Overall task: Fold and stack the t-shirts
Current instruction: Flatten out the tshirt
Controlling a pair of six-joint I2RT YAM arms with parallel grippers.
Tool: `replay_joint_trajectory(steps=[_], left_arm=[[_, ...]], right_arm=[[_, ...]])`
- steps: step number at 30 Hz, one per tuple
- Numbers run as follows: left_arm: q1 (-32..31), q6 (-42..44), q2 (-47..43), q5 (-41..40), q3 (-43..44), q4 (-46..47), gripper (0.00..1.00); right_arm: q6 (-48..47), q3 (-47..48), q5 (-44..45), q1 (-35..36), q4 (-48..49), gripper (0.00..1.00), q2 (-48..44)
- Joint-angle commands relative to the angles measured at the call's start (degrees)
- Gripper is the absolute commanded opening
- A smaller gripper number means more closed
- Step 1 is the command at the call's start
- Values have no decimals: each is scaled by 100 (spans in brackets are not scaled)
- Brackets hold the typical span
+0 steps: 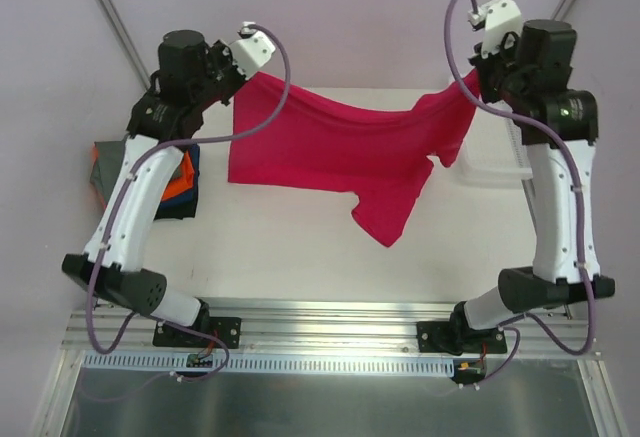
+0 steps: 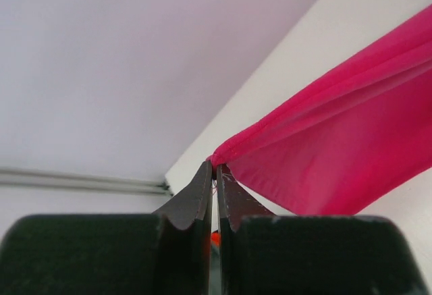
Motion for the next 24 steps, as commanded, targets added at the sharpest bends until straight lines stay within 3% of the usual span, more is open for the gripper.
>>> replay_joint_trajectory(steps=[1,12,19,24], left_arm=[[-58,-152,-748,-477,-78,-158,0],[-138,331,-2604,-979,-359,-219,0],[-120,182,-2755,-943,81,-254,0],[-120,365,-2352,-943,493,-237,0]], right_arm=[[176,293,152,8,-458,0,-730],[-35,4,820,-141,-485,0,-3172],[-88,531,951,-317,-336,0,-3501],[-377,523,1022,-326,165,0,-3387]])
